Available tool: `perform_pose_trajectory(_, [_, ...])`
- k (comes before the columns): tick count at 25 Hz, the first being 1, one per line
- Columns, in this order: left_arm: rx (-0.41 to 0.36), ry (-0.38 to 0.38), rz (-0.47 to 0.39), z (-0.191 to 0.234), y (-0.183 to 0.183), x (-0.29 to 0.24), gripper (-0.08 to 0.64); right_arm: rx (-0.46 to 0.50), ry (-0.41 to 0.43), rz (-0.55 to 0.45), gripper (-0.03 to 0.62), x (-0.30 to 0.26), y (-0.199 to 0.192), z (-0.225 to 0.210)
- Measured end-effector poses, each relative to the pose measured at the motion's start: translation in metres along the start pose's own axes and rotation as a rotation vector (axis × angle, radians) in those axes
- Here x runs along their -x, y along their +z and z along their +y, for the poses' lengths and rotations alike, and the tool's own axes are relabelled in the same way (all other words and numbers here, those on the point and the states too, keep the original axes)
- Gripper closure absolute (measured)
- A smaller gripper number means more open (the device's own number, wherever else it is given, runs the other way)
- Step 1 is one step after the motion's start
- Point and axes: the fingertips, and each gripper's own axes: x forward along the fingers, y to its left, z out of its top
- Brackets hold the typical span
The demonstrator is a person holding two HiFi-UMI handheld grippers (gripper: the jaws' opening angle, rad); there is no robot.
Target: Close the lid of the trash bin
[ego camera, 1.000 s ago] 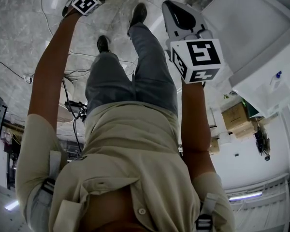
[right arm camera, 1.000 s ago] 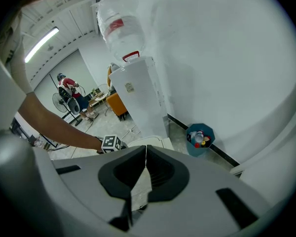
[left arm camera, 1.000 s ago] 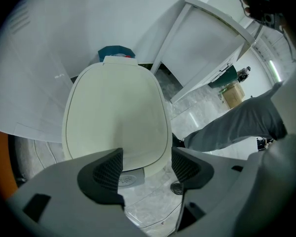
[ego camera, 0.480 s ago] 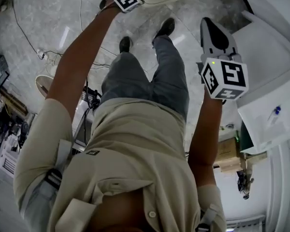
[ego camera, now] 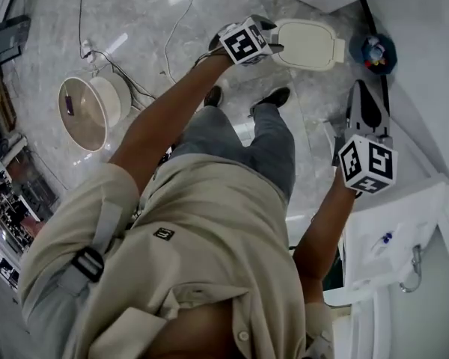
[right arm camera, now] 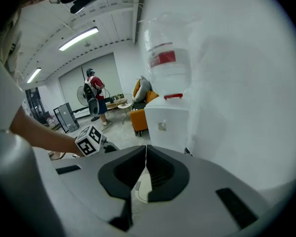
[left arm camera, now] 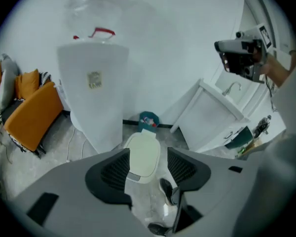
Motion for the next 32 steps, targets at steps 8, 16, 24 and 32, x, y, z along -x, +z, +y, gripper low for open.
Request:
perform_pose_trajectory(8, [0.031,0.013,-0.33,-0.009,0.054,0.165,0.463,0.09,0.007,-0.047,0.568,0.01,0.072,0.074])
perform_pose_trajectory(16, [-0.046,0.008,-0.642,-0.038,0.076,0.351,0.545,0.138,0.032,-0.171,0.568,0.052,0.133,0.179])
perform_pose_trajectory(24, [-0.222,0.024,-0.838,-0.073,0.083,0.502,0.545,0.151,0.023,-0.33,0.568,0.119,0.174,0.256])
perform_pose_trajectory(32, [-0.335,0.088,-0.962,-0.105,0.071,0.605,0.545,0.184,0.013,-0.475,0.568,0.184,0.202,0.32])
